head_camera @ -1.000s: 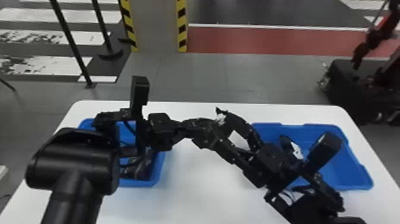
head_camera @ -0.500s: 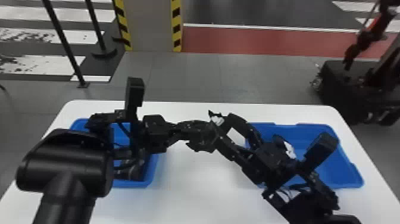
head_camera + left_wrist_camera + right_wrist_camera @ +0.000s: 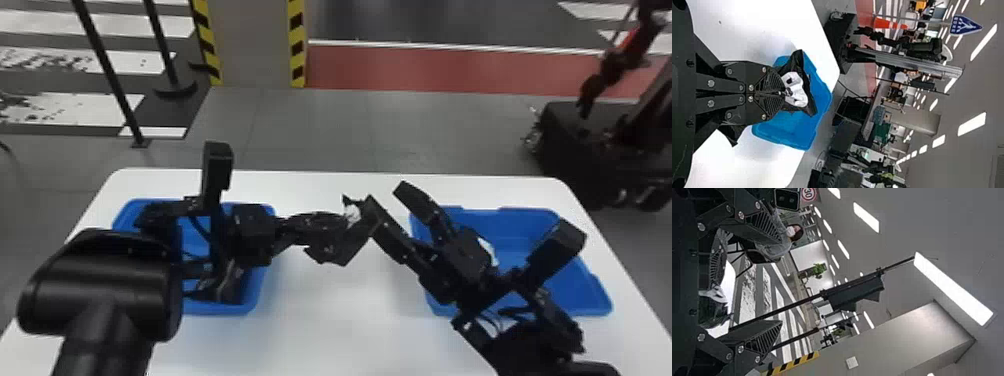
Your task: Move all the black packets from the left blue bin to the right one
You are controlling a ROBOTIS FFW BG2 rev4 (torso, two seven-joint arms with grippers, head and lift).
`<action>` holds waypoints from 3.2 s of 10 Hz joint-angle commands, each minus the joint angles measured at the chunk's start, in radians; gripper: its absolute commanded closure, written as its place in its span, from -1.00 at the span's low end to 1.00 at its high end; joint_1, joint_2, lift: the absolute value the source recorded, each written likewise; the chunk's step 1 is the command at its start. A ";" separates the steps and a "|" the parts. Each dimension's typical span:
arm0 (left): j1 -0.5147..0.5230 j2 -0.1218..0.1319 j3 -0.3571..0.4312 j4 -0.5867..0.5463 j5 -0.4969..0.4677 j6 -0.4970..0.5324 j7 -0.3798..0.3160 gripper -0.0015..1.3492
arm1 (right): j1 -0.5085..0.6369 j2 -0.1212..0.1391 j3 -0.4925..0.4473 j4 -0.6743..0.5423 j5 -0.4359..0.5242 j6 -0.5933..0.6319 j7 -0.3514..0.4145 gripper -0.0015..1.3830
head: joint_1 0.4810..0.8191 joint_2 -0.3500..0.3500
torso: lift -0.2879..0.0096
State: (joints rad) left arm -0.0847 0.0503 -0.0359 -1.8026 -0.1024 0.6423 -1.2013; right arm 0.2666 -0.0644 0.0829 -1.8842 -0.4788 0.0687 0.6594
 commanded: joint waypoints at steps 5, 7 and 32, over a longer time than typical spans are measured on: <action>-0.009 -0.006 -0.032 0.000 0.026 0.003 -0.006 0.79 | -0.114 -0.011 -0.003 0.192 0.009 -0.017 -0.006 0.45 | 0.27 -0.18 | 0.20; -0.006 -0.007 -0.024 0.000 0.026 -0.007 -0.003 0.79 | -0.092 -0.011 -0.002 0.170 -0.011 -0.027 -0.018 0.85 | 0.27 -0.19 | 0.20; 0.352 -0.009 0.498 -0.187 0.092 -0.090 0.106 -0.74 | 0.214 -0.006 -0.249 -0.144 0.089 -0.147 -0.181 -0.60 | 0.27 -0.15 | 0.20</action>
State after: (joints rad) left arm 0.2619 0.0447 0.4454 -1.9884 0.0072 0.5517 -1.0977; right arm 0.4561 -0.0723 -0.1943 -2.0027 -0.3804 -0.0683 0.4793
